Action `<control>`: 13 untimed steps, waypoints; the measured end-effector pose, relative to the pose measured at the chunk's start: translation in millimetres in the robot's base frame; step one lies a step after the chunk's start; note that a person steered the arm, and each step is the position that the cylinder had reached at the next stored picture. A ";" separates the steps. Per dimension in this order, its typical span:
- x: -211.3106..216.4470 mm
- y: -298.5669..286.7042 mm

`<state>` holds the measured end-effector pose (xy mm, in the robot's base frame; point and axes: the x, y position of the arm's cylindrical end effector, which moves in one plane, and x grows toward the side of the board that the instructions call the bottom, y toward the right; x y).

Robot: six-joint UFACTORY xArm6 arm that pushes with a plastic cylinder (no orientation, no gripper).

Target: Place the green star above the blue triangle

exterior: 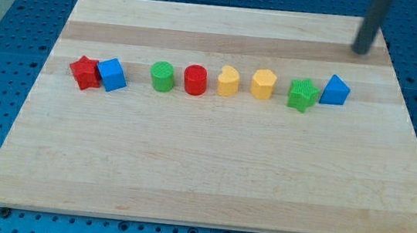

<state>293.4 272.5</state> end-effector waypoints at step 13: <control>70.8 -149.7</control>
